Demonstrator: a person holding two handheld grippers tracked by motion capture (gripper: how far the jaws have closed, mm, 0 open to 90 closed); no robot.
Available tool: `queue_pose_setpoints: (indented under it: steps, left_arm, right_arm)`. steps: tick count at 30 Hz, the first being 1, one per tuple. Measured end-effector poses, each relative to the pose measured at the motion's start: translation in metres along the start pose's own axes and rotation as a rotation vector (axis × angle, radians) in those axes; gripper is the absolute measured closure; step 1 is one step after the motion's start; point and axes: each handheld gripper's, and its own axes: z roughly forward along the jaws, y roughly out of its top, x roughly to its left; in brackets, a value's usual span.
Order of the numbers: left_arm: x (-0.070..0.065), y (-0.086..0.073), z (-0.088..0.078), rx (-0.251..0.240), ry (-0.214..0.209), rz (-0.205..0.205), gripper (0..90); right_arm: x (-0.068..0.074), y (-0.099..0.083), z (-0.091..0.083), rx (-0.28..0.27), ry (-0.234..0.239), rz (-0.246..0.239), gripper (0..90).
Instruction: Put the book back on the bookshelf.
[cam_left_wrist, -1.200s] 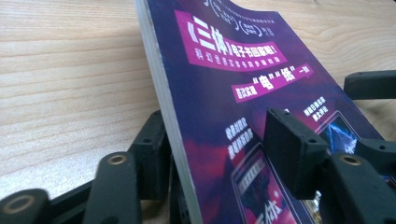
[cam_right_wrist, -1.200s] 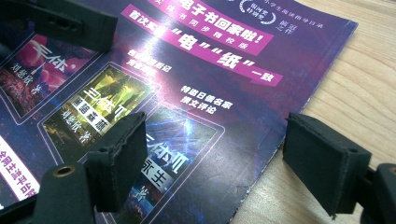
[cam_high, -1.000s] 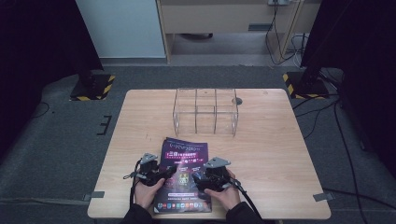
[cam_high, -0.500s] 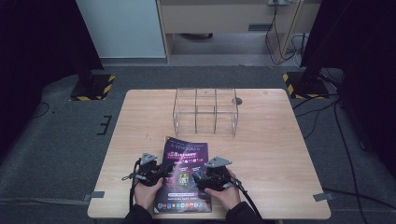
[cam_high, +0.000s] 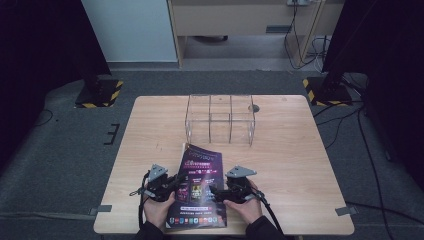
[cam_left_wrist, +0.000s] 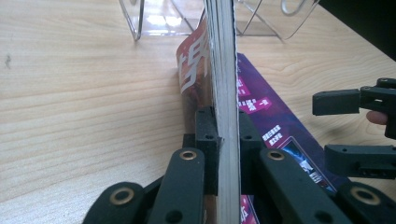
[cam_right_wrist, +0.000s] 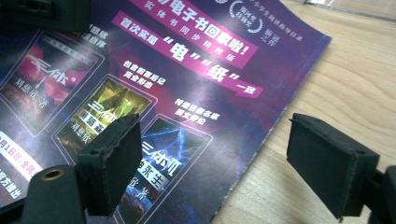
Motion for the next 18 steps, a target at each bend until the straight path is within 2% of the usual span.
queue_pose_setpoints:
  steps: [6,12,18]
  left_arm:
    - [-0.003,0.005,-0.011,-0.060,-0.009,-0.004,83.7]
    - [-0.006,0.010,-0.024,-0.147,-0.019,0.021,83.7]
    - [-0.007,0.012,-0.027,-0.166,-0.023,0.027,83.8]
  right_arm:
    - [-0.006,0.001,-0.005,-0.021,0.010,0.014,17.8]
    - [-0.008,0.003,-0.006,-0.035,0.036,0.026,17.4]
    - [-0.008,0.007,-0.004,-0.047,0.081,0.051,17.2]
